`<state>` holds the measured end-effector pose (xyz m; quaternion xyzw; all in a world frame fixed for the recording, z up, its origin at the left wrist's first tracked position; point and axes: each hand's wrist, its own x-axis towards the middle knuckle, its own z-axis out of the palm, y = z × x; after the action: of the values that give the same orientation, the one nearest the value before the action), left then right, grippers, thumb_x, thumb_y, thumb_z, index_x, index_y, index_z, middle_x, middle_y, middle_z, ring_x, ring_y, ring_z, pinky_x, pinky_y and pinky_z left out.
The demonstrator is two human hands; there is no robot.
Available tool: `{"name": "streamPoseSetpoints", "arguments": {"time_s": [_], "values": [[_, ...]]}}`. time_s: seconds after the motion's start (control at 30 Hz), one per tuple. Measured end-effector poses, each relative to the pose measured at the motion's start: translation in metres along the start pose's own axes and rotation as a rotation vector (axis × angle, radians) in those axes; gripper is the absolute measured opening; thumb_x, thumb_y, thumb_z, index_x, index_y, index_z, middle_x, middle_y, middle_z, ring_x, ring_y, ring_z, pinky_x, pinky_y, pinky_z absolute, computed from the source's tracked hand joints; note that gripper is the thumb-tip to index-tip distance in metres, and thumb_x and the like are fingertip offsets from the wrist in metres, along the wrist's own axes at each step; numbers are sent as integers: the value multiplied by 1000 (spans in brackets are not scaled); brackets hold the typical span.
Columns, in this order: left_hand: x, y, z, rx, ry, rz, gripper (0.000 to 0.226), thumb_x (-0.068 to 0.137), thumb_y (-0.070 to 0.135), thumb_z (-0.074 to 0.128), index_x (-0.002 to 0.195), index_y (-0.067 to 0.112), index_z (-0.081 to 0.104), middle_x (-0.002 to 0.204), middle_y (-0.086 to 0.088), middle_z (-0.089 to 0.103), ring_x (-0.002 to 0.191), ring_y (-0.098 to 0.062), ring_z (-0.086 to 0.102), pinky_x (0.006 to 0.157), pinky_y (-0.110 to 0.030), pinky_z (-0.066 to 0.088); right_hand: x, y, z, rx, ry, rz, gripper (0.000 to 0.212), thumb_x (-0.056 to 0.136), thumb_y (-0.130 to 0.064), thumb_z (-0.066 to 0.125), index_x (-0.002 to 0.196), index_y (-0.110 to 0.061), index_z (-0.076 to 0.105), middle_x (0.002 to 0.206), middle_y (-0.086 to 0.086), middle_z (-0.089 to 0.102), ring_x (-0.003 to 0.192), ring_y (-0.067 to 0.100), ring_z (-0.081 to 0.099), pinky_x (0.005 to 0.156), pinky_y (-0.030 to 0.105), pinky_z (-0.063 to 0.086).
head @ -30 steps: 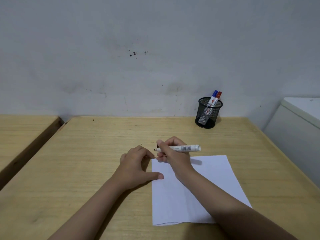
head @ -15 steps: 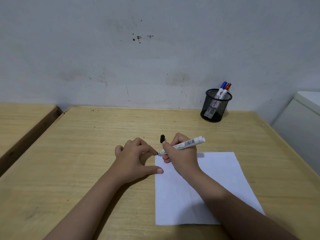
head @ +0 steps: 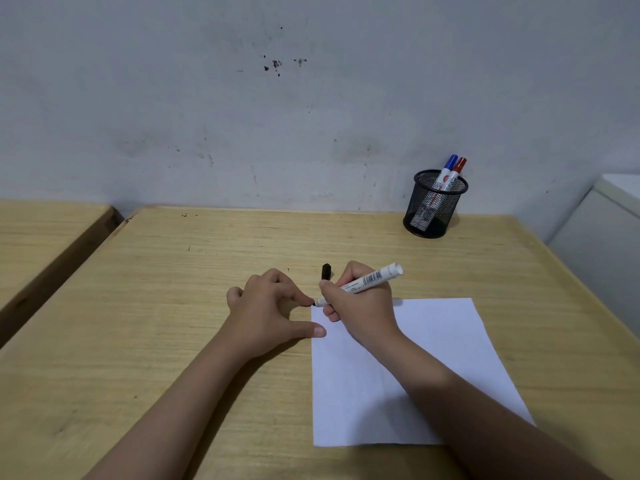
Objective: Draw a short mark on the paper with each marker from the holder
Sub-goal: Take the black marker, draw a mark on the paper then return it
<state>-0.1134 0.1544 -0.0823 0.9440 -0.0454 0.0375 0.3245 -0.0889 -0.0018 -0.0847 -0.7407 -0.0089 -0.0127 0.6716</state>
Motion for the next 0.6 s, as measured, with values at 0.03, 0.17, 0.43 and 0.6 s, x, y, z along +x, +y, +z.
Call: {"name": "streamPoseSetpoints", "arguments": {"time_s": [0.03,0.17,0.43,0.6], "values": [[0,0,0,4,1,1,41,44,63,78,79,44,66,101,19,53,105,-4,43,83,-32,19,0,0,0,-3,-2,2,30,76,-6,68,58,-11,44,55,11,59,47,18,63,48,29,53],[0,0,0,31,6,11,46,46,64,77,84,40,69,102,19,52,106,-5,43,83,-33,19,2,0,-1,-13,-15,47,31,71,-3,65,54,-14,42,43,-1,56,42,16,58,46,26,49],[-1,-2,0,38,1,35,48,42,71,72,82,46,63,100,21,51,103,0,40,77,-29,14,0,-3,-4,181,116,51,32,77,-5,68,58,-12,43,47,4,63,43,17,61,47,29,50],[7,-1,-3,-15,-105,72,72,47,62,74,110,44,46,114,25,47,109,0,43,89,-29,17,4,-8,-12,442,200,159,35,80,-10,68,61,-13,40,45,5,61,40,18,58,50,32,46]]}}
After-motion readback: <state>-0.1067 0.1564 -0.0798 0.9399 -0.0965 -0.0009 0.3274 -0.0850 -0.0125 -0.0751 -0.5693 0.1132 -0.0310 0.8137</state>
